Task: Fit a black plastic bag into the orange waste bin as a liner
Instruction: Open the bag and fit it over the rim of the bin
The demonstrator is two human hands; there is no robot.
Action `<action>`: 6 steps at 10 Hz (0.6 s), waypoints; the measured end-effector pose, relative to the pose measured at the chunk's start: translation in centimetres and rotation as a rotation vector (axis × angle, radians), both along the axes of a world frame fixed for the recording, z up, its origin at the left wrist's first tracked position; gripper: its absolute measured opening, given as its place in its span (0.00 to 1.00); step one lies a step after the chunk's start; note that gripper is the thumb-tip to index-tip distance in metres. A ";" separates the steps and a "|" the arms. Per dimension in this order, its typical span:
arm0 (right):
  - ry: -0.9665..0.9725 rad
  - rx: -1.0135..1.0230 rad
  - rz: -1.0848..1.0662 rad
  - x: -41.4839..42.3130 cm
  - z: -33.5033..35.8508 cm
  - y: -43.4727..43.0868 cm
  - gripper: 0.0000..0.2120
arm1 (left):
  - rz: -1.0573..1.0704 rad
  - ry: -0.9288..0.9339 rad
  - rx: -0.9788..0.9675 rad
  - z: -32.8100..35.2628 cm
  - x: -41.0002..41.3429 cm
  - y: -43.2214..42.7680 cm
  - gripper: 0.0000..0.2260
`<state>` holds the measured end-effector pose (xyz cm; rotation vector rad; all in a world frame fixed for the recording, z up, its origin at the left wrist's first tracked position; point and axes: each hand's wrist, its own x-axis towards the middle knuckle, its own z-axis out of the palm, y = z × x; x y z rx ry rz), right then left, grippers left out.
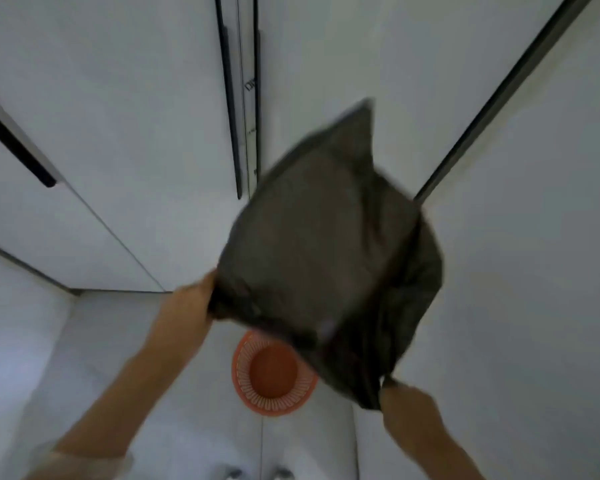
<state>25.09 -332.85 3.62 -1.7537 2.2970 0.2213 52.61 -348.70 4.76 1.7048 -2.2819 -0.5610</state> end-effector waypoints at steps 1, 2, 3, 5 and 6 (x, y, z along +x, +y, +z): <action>-0.359 0.515 -0.316 0.2 -11.5 6.2 0.17 | -0.058 -0.164 0.474 -9.3 0.8 4.8 0.21; -0.599 0.420 -0.642 -1.0 -15.4 5.7 0.13 | 0.033 0.084 0.648 -15.6 0.5 5.3 0.19; -0.817 0.160 -0.925 -1.6 -19.0 3.5 0.13 | 0.201 0.243 0.815 -21.8 -0.6 5.7 0.21; -0.898 -0.016 -0.949 -0.8 -24.9 0.4 0.15 | 0.524 0.453 1.074 -31.2 -0.6 4.2 0.17; -1.039 -0.135 -1.010 -0.6 -26.5 -1.9 0.22 | 0.515 0.399 1.142 -34.3 0.2 4.0 0.15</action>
